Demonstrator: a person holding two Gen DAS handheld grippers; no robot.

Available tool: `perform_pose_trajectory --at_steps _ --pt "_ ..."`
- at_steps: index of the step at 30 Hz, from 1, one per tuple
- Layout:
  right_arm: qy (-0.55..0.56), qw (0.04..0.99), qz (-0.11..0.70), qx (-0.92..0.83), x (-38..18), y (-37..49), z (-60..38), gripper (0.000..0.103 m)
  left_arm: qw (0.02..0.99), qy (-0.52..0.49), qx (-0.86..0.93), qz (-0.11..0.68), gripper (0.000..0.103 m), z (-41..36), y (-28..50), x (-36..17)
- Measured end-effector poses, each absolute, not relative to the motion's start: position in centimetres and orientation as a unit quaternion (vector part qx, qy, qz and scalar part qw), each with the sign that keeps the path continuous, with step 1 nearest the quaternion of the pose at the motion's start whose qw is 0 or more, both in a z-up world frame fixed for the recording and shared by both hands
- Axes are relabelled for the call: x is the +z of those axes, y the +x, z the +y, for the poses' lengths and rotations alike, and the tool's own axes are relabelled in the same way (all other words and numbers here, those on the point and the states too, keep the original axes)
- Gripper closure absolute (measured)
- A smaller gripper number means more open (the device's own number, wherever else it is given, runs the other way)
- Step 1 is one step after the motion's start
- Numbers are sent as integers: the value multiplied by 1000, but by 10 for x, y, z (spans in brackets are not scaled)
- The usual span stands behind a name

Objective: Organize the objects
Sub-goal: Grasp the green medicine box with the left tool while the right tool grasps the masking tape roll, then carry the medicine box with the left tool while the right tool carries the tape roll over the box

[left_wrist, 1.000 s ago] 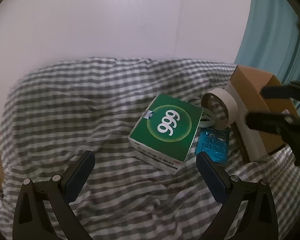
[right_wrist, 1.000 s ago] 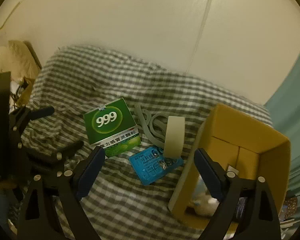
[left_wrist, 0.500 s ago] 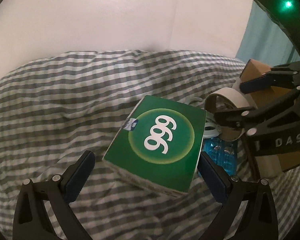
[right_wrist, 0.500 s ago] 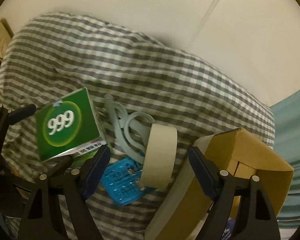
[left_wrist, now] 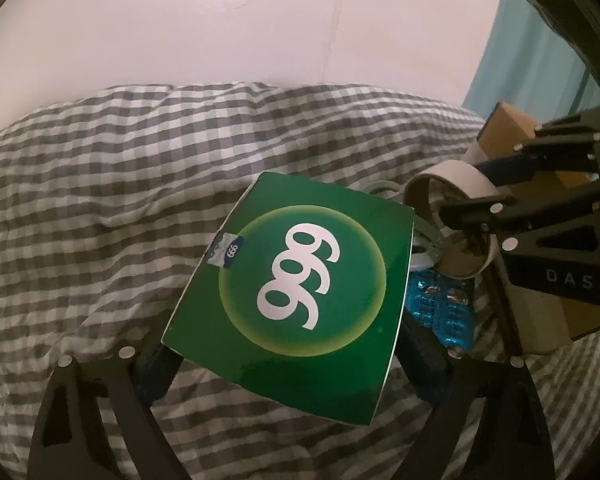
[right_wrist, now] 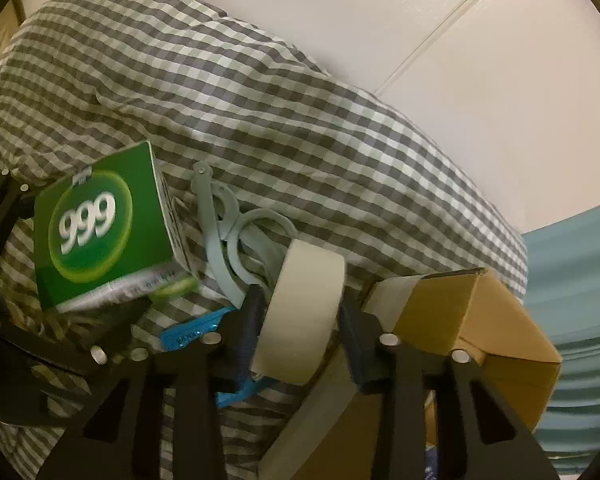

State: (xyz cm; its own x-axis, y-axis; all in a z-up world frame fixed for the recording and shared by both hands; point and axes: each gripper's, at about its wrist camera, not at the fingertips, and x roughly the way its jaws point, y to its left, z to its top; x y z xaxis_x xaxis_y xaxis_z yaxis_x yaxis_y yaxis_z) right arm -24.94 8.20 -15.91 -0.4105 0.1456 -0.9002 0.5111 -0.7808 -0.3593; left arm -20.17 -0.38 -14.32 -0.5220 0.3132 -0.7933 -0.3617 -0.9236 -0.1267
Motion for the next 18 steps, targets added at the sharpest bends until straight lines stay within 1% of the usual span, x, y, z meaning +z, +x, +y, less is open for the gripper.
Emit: perform_pose_trajectory --at_steps 4,9,11,12,18 --pt "532 125 303 -781 -156 -244 78 68 179 -447 876 15 10 -15 -193 -136" --pt "524 139 293 -787 -133 -226 69 69 152 -439 886 2 12 -34 -181 -113" --pt "517 145 290 -792 -119 -218 68 72 142 -435 889 0 13 -42 -175 -98" --pt "513 148 289 -795 -110 -214 69 72 136 -430 892 -1 15 -44 -171 -87" --pt "473 156 277 -822 -50 -179 85 72 124 -386 914 1 15 -43 -141 -16"
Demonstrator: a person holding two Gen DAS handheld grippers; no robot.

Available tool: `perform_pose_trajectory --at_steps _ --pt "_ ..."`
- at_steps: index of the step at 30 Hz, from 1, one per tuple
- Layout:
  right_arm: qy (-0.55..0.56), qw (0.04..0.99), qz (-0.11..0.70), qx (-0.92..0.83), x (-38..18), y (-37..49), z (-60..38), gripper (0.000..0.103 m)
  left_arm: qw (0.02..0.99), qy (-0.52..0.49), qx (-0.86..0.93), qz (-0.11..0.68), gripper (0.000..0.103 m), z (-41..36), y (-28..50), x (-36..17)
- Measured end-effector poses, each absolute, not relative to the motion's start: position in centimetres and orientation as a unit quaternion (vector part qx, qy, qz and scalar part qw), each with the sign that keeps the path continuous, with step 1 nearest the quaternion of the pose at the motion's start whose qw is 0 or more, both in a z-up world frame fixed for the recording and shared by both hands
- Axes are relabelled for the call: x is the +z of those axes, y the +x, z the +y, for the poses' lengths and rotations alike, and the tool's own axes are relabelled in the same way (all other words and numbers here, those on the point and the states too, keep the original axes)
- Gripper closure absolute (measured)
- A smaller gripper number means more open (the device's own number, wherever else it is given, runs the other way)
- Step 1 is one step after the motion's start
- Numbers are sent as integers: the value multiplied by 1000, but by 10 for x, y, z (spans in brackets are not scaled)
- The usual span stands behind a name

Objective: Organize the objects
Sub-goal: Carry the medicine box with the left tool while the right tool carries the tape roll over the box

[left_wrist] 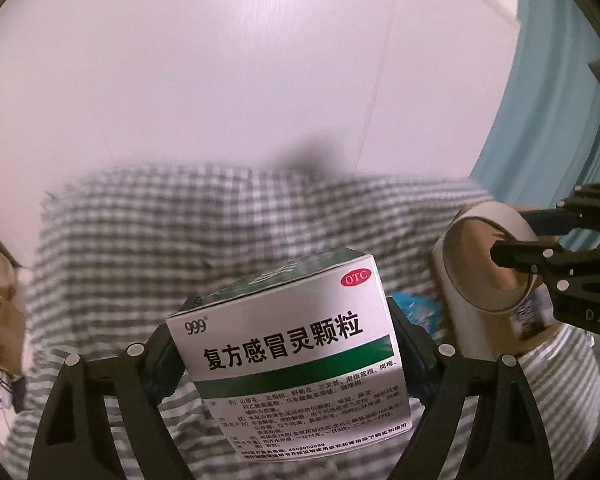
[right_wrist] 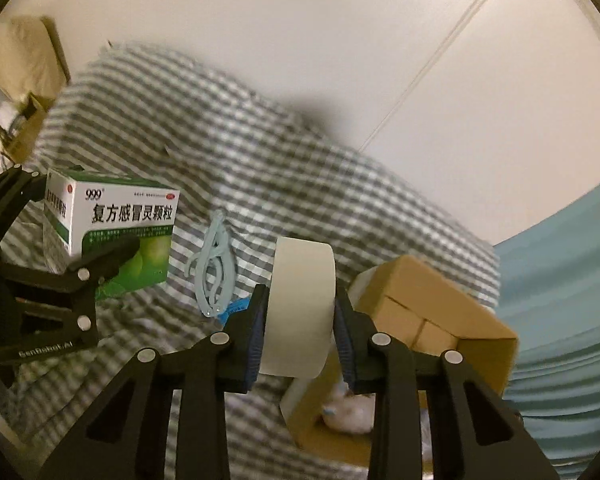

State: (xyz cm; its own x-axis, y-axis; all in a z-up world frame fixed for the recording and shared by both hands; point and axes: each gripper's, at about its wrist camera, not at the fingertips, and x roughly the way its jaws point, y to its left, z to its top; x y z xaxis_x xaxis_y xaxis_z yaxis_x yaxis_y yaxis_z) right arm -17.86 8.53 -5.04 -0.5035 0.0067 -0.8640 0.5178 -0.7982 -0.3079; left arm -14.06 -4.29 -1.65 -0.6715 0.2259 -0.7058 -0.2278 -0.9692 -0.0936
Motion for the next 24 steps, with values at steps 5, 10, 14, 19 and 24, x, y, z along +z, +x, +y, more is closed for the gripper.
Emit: perform_pose_trajectory --at_steps 5,10,14,19,24 --pt "444 154 253 -846 6 -149 110 72 125 -351 928 17 15 -29 -112 34" --pt "408 145 233 -871 58 -118 146 72 139 -316 938 31 15 -3 -86 83" --pt "379 134 210 -891 89 -97 181 72 154 -290 944 40 15 23 -70 112" --pt "331 111 184 -919 123 -74 225 73 175 -272 945 45 15 68 -64 128" --pt "294 80 152 -940 129 -70 264 73 194 -261 943 67 15 119 -67 123"
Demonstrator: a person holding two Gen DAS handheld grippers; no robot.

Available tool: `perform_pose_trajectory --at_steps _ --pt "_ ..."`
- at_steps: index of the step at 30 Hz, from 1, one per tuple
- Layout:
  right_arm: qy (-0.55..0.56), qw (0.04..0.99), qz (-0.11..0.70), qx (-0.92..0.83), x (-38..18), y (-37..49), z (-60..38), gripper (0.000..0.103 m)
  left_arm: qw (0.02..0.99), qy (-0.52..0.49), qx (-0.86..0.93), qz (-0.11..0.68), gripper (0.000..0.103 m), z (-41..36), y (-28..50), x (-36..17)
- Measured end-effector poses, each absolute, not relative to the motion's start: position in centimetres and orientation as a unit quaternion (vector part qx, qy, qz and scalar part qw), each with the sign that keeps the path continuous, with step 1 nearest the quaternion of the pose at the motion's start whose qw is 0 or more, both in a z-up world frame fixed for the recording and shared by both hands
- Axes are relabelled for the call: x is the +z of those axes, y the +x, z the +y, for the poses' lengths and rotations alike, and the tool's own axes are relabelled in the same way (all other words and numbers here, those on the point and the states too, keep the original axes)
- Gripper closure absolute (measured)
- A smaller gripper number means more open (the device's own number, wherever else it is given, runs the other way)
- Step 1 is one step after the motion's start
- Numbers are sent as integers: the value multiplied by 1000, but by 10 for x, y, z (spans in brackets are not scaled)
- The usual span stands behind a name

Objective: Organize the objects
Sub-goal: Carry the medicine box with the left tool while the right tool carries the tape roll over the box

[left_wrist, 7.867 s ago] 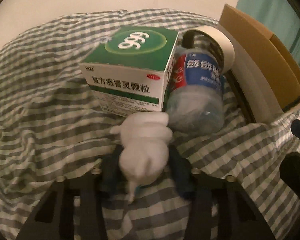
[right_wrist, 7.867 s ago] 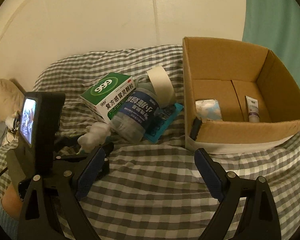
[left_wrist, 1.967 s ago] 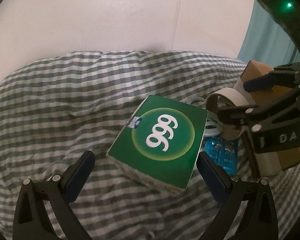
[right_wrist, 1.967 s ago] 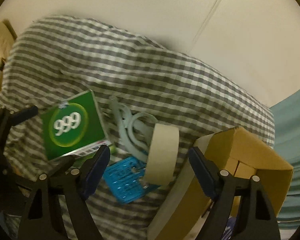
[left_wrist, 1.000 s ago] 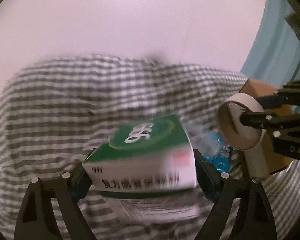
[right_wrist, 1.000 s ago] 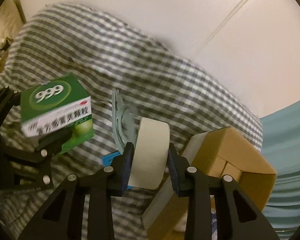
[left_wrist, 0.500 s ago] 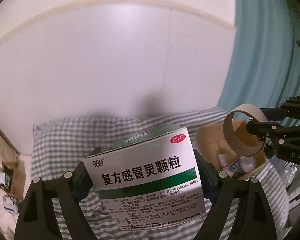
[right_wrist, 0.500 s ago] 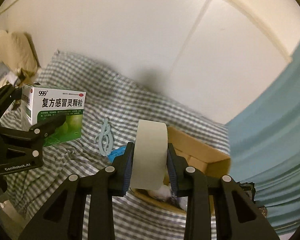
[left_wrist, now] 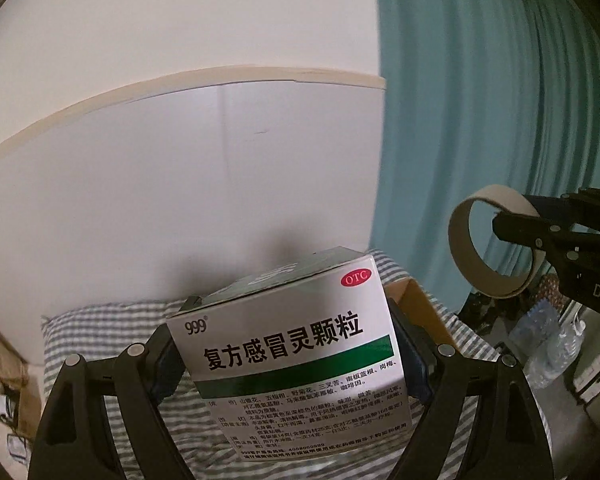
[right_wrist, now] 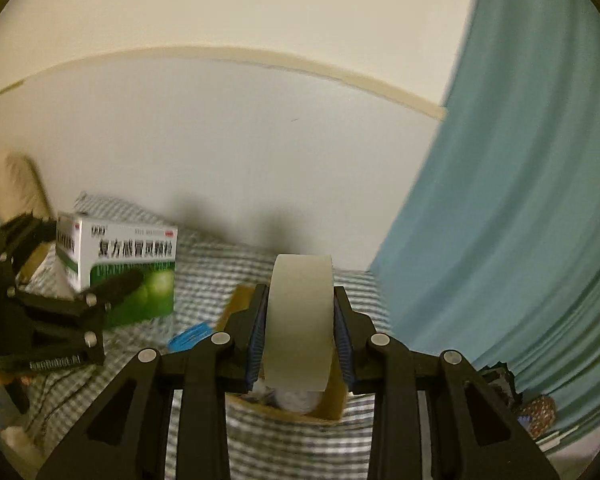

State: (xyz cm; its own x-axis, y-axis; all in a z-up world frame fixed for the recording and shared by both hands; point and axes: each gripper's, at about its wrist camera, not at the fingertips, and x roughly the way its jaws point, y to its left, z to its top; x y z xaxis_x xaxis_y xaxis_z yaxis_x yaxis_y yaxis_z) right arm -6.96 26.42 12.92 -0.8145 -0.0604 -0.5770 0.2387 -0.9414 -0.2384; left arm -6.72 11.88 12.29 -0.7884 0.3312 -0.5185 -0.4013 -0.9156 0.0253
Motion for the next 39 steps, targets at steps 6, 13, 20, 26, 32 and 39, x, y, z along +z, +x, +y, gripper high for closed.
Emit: perform_pose_trajectory --at_steps 6,13,20,26,32,39 --pt "286 61 96 -952 102 -78 311 73 210 -272 934 95 15 169 -80 95" --pt "333 74 49 -939 50 -122 337 73 205 -300 925 107 15 200 -111 54" --pt "355 92 62 -928 16 -148 332 73 190 -324 919 123 15 218 -136 17" --pt "354 96 34 -930 5 -169 331 73 190 -334 912 143 15 236 -141 -6" --pt "365 101 9 -926 -9 -185 329 73 191 -345 906 153 15 244 -149 -24" --pt "370 105 3 -923 -12 -194 326 72 192 -362 902 137 8 242 -155 -34"
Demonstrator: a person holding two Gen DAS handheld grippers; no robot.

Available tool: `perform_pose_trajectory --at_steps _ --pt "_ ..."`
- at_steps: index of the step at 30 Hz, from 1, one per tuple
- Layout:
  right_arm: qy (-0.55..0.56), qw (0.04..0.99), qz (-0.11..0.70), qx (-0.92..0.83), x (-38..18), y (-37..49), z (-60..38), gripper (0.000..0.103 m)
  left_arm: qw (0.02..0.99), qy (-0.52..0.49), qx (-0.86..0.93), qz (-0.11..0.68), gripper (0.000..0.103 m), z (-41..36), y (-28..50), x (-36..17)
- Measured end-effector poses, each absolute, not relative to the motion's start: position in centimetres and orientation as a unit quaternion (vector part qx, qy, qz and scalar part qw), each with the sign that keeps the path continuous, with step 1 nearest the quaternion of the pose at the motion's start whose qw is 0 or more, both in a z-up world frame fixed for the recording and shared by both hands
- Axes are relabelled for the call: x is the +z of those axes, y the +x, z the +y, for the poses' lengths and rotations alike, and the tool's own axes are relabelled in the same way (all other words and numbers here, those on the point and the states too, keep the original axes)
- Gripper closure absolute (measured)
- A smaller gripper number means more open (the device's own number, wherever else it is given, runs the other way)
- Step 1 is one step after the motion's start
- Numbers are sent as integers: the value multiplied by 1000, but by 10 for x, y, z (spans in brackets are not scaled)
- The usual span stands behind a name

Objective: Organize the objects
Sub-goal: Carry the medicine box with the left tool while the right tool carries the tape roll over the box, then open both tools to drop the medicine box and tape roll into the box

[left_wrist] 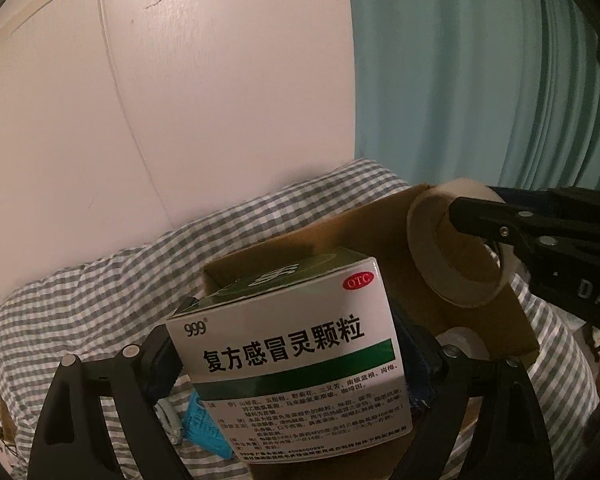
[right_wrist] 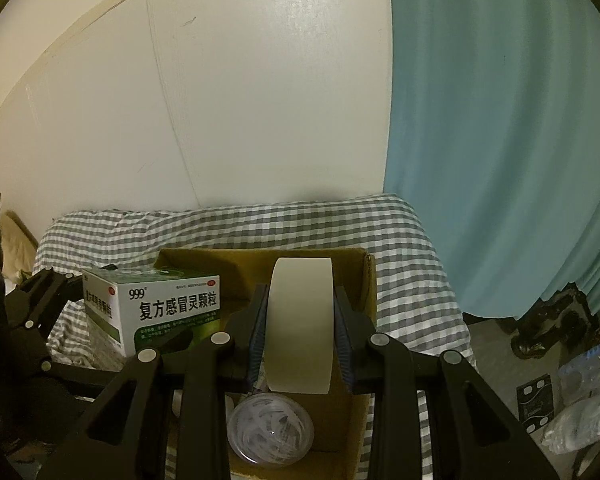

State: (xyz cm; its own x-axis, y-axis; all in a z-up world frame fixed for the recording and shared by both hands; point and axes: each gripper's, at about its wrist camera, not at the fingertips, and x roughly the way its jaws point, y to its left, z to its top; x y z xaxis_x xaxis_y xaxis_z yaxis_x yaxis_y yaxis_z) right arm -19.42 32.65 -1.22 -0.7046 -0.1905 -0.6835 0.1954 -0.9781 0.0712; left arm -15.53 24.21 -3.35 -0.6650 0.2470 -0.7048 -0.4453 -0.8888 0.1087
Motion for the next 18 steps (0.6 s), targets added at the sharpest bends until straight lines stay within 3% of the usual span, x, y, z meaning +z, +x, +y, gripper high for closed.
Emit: perform_pose_trajectory --at_steps 1,2,3,5,11,18 --pt "369 104 5 -924 -11 -193 325 70 187 -363 902 141 5 242 -155 -34" --pt "366 103 5 -925 -9 -192 324 60 183 -361 903 143 3 241 -155 -33" --pt "363 103 4 -926 -9 -193 325 44 181 -357 905 143 3 239 -153 -31" --pt "353 100 -1 -930 -5 -188 326 32 185 -354 906 139 2 237 -149 -26" --pt "343 83 -15 -936 15 -165 327 24 181 -341 917 101 1 209 -134 5" --pt "333 81 -3 -939 42 -106 313 23 164 -318 931 72 1 146 -100 50"
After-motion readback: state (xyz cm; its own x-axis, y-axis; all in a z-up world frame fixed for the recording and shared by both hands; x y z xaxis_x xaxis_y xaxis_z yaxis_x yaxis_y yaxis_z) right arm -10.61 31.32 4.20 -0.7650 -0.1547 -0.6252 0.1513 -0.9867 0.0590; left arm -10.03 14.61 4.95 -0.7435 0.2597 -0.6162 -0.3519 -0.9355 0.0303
